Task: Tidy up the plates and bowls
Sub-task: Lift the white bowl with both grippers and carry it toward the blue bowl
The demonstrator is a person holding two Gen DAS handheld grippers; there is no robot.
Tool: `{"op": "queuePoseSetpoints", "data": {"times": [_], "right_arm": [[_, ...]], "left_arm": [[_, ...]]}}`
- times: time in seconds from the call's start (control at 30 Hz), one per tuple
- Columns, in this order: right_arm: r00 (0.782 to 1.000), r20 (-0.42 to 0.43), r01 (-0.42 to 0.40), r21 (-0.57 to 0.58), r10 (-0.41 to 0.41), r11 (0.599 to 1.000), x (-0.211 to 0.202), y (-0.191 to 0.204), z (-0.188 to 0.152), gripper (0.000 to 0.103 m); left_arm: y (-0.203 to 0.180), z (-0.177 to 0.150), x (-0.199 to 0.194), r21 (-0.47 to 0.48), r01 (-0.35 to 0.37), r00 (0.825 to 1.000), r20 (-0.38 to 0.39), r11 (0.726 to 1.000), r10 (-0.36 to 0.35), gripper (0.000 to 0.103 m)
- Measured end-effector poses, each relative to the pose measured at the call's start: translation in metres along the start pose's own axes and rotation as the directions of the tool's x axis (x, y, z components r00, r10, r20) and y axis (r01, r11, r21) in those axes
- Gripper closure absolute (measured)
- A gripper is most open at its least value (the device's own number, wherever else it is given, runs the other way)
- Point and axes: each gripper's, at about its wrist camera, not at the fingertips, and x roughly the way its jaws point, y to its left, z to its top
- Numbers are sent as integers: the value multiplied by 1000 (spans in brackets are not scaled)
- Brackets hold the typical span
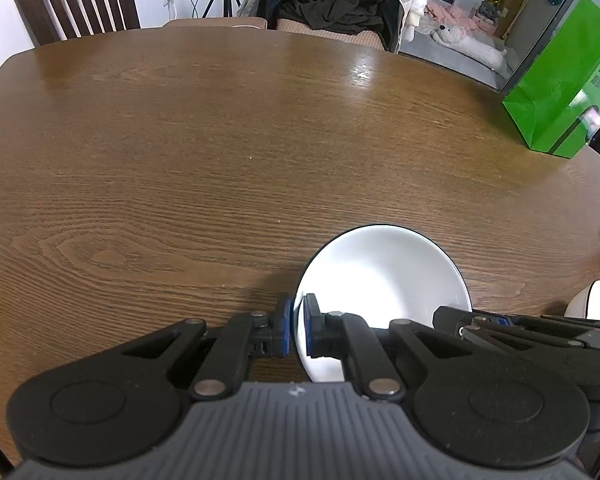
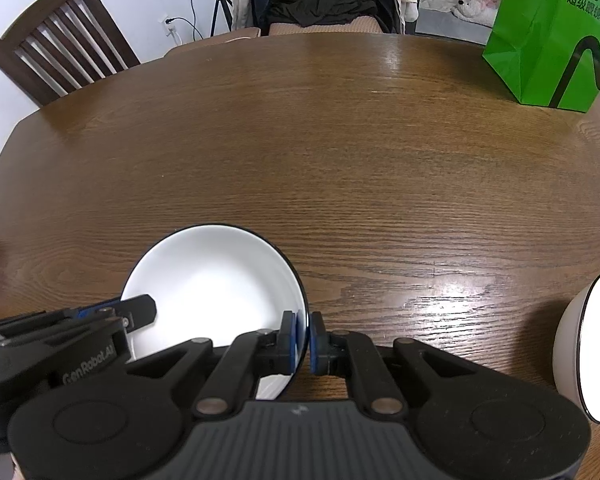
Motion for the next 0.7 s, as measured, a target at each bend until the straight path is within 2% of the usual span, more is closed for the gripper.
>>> {"op": "queuePoseSetpoints", "data": {"times": [0.7], "right_arm": [[999, 41, -10, 1, 10, 1000, -38, -3, -16, 97]], "left_arm": [[-3, -18, -41, -5, 11, 999, 47, 1000, -11, 96]]}}
